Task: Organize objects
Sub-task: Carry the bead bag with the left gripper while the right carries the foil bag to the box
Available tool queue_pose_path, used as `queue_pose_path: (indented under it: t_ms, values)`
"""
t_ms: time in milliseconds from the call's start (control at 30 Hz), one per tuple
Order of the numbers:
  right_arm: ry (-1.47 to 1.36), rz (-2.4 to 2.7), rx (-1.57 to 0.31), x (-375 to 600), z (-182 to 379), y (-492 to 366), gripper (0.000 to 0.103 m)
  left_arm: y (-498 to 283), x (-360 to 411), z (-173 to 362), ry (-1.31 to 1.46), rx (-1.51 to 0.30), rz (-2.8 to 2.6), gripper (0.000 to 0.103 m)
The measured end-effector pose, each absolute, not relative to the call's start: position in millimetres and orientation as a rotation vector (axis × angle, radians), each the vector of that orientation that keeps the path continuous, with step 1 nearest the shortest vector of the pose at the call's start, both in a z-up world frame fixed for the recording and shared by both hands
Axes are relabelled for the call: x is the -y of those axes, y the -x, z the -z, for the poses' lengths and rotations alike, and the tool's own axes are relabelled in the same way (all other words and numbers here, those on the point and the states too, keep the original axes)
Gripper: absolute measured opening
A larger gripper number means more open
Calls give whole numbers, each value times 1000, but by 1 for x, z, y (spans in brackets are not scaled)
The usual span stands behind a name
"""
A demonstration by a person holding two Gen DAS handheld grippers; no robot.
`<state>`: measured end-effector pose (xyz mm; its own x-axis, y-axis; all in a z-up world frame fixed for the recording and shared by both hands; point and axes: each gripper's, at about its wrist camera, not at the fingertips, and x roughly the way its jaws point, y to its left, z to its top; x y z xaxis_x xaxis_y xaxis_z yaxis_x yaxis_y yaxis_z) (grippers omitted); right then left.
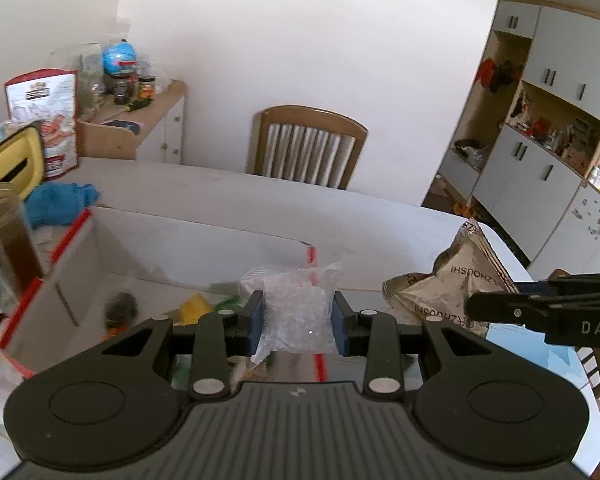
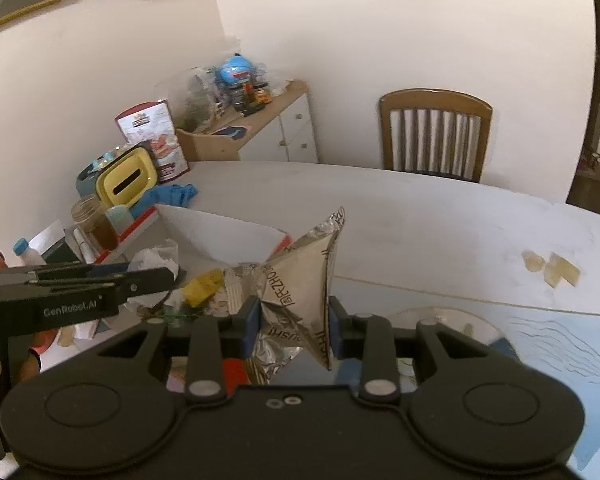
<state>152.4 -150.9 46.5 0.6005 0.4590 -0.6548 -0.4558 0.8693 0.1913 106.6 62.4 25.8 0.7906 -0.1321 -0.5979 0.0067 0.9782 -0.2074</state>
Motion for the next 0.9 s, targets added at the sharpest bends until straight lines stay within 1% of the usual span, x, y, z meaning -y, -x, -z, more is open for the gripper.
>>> queue_pose_path:
  t_ms: [467, 900]
  values:
    - [98, -587, -741, 73, -44, -141, 33, -108, -133, -25, 175, -656, 8, 34]
    - [178, -601, -783, 21, -13, -154, 33, -142, -176, 3, 138, -706, -65, 34]
